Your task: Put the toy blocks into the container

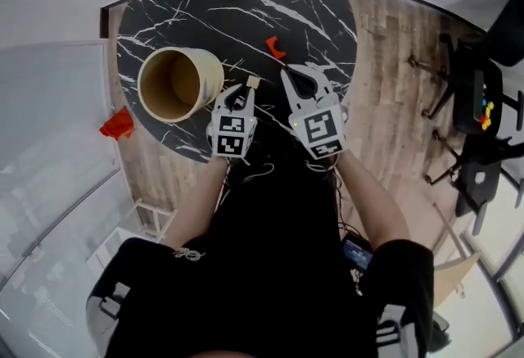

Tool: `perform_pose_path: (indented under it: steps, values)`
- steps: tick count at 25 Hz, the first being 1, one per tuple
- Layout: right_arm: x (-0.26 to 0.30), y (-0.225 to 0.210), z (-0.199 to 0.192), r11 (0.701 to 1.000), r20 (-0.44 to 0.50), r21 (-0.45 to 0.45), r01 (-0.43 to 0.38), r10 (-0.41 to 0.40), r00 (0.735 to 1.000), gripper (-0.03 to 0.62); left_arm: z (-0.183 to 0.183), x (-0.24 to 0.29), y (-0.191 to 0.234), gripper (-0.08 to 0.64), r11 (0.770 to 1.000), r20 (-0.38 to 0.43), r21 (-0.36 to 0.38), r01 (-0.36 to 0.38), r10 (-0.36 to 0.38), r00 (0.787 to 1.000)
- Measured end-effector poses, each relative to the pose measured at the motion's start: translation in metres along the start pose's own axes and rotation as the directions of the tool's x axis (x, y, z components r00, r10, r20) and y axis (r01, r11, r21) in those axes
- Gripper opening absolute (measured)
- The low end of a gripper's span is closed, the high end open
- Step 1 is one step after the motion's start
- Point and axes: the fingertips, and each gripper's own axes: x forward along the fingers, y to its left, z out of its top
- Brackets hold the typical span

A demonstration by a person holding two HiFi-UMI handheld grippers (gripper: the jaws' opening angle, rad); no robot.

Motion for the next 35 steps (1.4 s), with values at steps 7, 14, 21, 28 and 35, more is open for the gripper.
perform_pose_path:
  steps: [7,14,21,28,35]
  values:
    - [-0.008,-0.004,-0.014,0.999,-0.011,0.039,0.017,-0.016,1.000,-0.003,-0.016,0.023,0.001,0.183,1.000,-0.074,0.013,-0.008,0.009,0.997]
    - [-0.019,-0.009,-0.017,1.000,-0.018,0.024,0.018,-0.018,1.000,-0.003,-0.025,0.037,0.004,0.199,1.000,-0.101,0.002,-0.025,0.025,0.995]
    - [-0.024,-0.015,-0.022,0.999,-0.029,0.024,0.023,-0.022,0.999,-0.003,-0.037,0.050,0.004,0.138,1.000,-0.172,0.003,-0.017,0.017,0.985]
    - [-0.027,-0.019,-0.017,1.000,-0.022,0.005,0.003,-0.003,1.000,-0.003,-0.027,0.042,-0.006,0.131,1.000,-0.135,0.012,-0.007,0.008,0.991]
    - [-0.022,-0.011,-0.003,0.998,-0.007,-0.036,-0.045,0.045,0.999,-0.003,0.013,0.014,-0.009,0.132,0.999,-0.011,-0.010,-0.031,0.031,0.999]
